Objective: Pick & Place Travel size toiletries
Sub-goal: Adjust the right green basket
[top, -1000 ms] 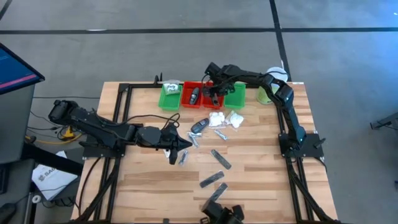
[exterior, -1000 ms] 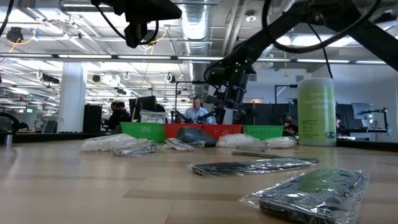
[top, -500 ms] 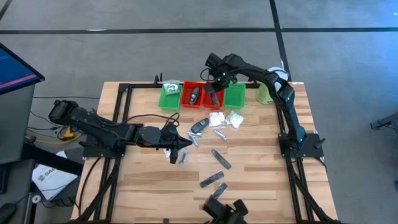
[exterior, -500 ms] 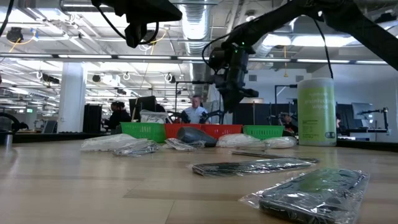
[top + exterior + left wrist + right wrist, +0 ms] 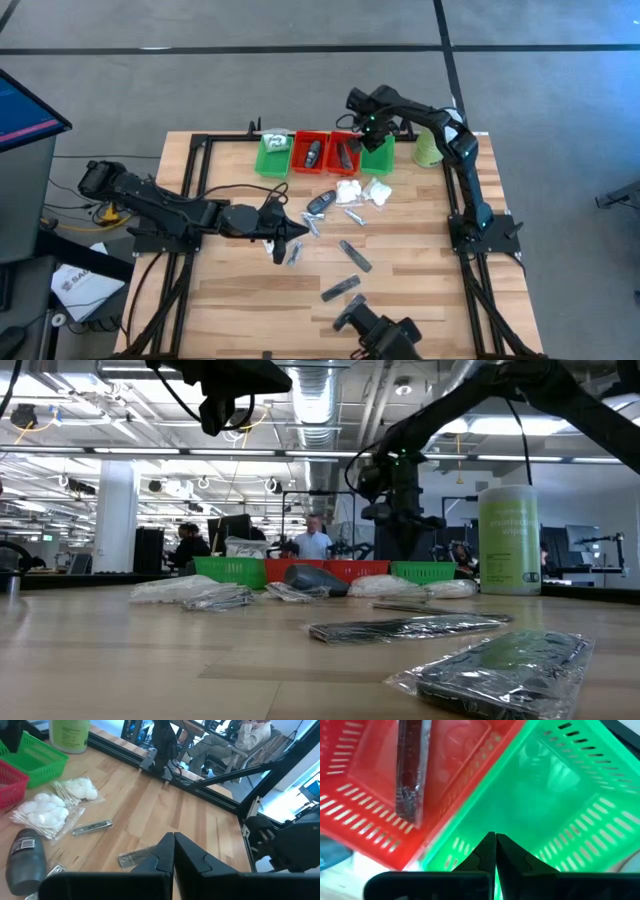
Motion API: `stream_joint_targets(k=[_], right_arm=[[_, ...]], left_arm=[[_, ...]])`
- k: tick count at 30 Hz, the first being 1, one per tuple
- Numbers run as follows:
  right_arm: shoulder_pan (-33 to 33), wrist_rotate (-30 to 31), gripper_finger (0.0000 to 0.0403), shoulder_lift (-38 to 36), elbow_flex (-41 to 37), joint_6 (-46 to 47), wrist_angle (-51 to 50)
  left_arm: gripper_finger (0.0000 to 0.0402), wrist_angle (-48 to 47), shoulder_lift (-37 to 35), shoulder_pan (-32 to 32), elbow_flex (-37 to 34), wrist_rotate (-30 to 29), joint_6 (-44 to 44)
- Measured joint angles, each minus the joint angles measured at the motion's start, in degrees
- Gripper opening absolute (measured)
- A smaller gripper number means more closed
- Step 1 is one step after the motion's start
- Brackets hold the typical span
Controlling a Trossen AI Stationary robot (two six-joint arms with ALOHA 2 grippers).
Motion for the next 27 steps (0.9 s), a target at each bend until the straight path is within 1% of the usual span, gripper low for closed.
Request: stream_joint_targets(k=[6,9,11,22,27], right_arm=[[-0.86,0.09,0.0000,-0.05,-5.41,1.73,4.88],[-0.86,2.93,0.0000,-0.05,-6.95,1.85,6.50],[-0.83,3.66,0.0000,-0.05,-7.56,1.86,7.09],[-1.46,3.04,0.0000,-0.24,-14.18,2.45,13.50],[-1.40,3.00,0.0000,-0.31,-14.45,2.31,14.41]], left_arm=[[0.0002,-0.17,0.00,0.02,0.00,-0.96,-0.31],[0.0002,-0.24,0.00,0.00,0.00,-1.66,-0.44],[0.0002,-0.28,0.00,0.02,0.00,-1.86,-0.46],[0.0002,-0.42,0.00,0.28,0.00,-3.45,-1.56],[0.0002,-0.42,0.00,0.28,0.00,-3.80,-2.03]])
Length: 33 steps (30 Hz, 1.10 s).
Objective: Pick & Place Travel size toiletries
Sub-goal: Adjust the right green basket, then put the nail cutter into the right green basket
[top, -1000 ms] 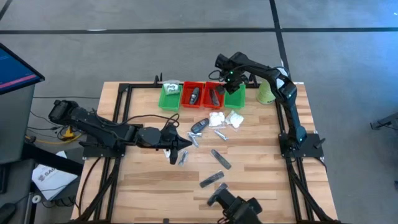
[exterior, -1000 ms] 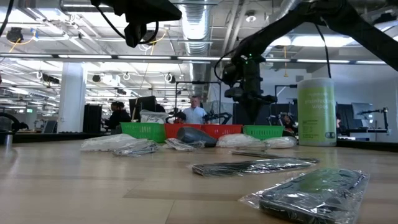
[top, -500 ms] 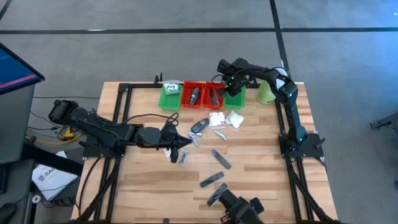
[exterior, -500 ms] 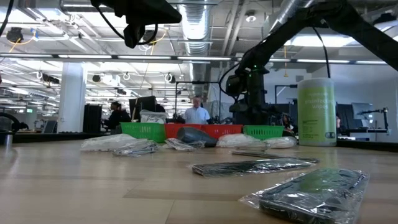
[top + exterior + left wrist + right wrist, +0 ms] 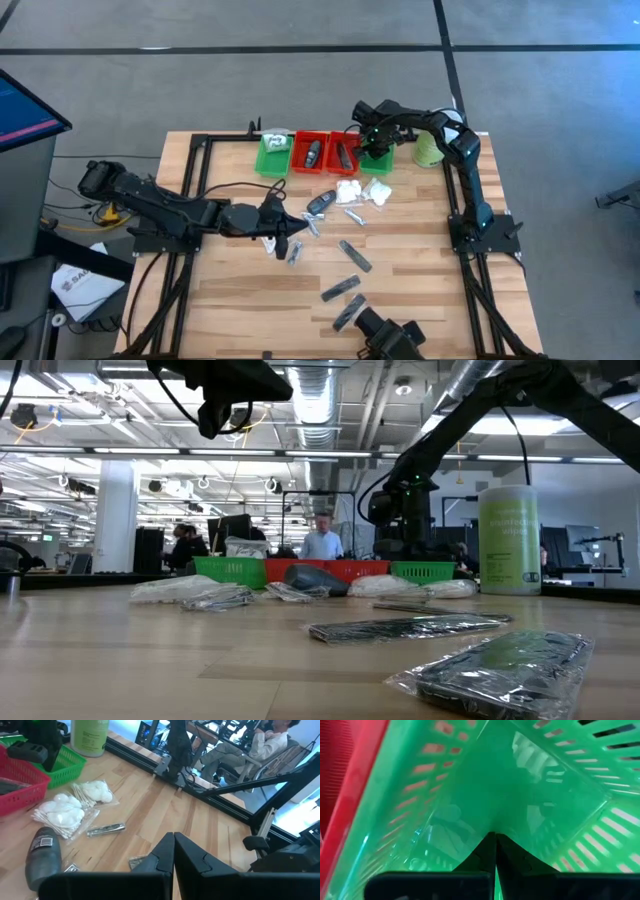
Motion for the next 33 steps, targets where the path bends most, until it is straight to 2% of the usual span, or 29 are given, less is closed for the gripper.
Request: stream_joint_targets(k=[5,18,25,33], right_arm=[[0.06,0.08,0.0000,-1.34,1.86,-1.07,-1.12],[0.72,0.78,0.0000,-17.61,4.84,0.13,-5.09],[7.85,-0.17,0.0000,-27.33,4.84,0.11,-8.15],[21.07,-0.15,0.0000,-35.60,3.84,3.82,-10.88]], left_arm=[[0.0002,0.02,0.00,0.00,0.00,-0.83,-0.87],[0.0002,-0.09,0.00,0.00,0.00,0.60,-0.59],[0.0002,-0.54,0.00,0.01,0.00,0.80,2.15],[0.0002,-5.94,0.00,3.22,0.00,1.11,1.65]])
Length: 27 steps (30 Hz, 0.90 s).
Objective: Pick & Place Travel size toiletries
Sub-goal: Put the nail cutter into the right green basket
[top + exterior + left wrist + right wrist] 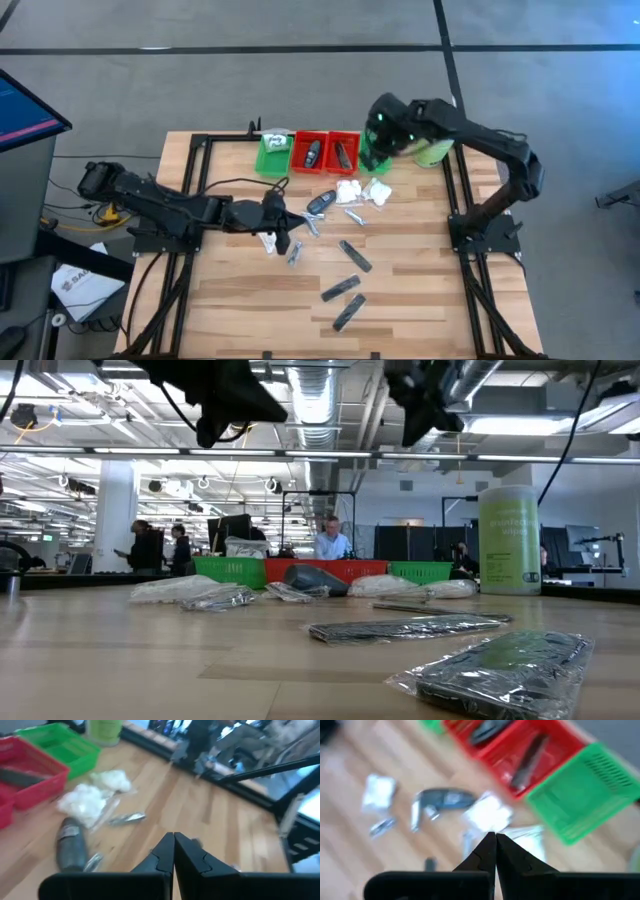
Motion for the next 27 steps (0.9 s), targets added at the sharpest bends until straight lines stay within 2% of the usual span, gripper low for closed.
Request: stream_joint_targets(k=[7,9,12,15,17,21,24,27], right_arm=[[12.95,-0.02,0.0000,-2.08,-8.80,3.35,4.14],[16.06,-1.17,0.0000,-2.43,-13.52,3.86,9.94],[19.17,-5.44,0.0000,-3.66,-22.22,6.62,24.05],[21.17,-5.60,0.0000,-5.20,-30.93,10.90,35.65],[21.49,-3.20,0.0000,-6.95,-35.18,13.88,40.97],[20.23,1.09,0.0000,-10.43,-40.43,20.39,40.33],[17.92,-0.24,0.0000,-11.29,-42.14,20.86,37.59],[15.37,-3.86,0.0001,-9.60,-43.62,17.53,35.28]], left_arm=[[0.0002,-7.51,2.96,3.70,0.04,0.96,-3.99],[0.0002,-8.90,5.11,5.39,0.02,2.05,-5.23],[0.0002,-8.73,9.16,7.74,0.15,6.03,-7.22],[0.0002,-8.53,13.38,8.20,1.93,9.16,-8.49],[0.0002,-8.64,15.64,7.93,3.71,9.84,-8.32],[0.0002,-8.76,19.81,8.12,7.40,9.87,-8.46],[0.0002,-8.50,22.17,8.75,10.12,9.83,-8.39],[0.0002,-8.15,23.94,9.54,11.79,9.83,-6.15]])
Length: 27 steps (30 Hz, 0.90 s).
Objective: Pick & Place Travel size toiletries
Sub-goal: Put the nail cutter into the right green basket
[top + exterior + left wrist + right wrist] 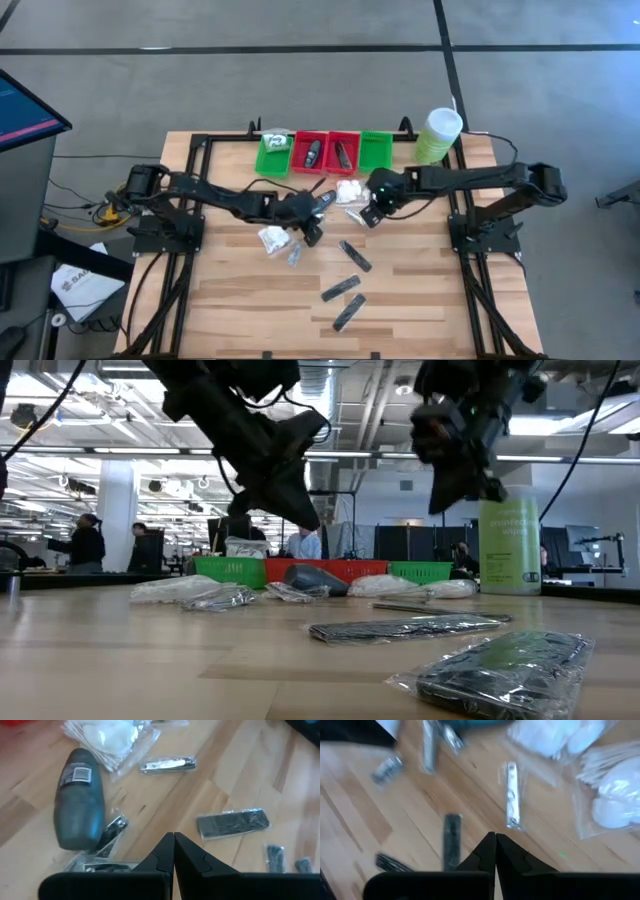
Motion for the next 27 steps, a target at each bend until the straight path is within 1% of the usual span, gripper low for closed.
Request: stream_joint_targets(k=[3,7,10,13,19,23,25,27], right_arm=[[-1.65,-4.38,0.0012,3.56,-0.04,-2.47,-0.44],[-0.05,-5.07,0.0050,6.95,1.78,-4.08,-0.43],[1.42,-3.42,0.0085,9.36,3.26,-4.95,-0.24],[1.83,-0.50,0.0118,12.15,4.51,-5.36,-0.41],[1.64,0.87,0.0175,18.66,7.76,-8.22,-0.47],[1.66,2.08,0.0198,21.72,10.32,-9.82,-1.96],[1.48,3.76,0.0204,22.96,11.20,-11.14,-3.28],[1.16,4.02,0.0207,23.93,11.64,-12.69,-3.02]], left_arm=[[0.0002,0.11,0.56,1.08,0.42,0.02,0.65],[0.0002,0.19,0.32,1.85,0.42,0.05,1.94],[0.0002,-0.01,0.32,1.53,0.42,0.12,2.03],[0.0002,0.06,0.32,0.75,0.42,0.11,1.97],[0.0002,0.10,0.32,-0.86,0.42,0.08,1.47],[0.0002,0.19,0.32,-2.22,0.42,0.12,0.39],[0.0002,0.26,0.30,-2.76,0.42,-0.02,0.24],[0.0002,0.40,0.30,-3.39,0.42,-0.08,-0.46]])
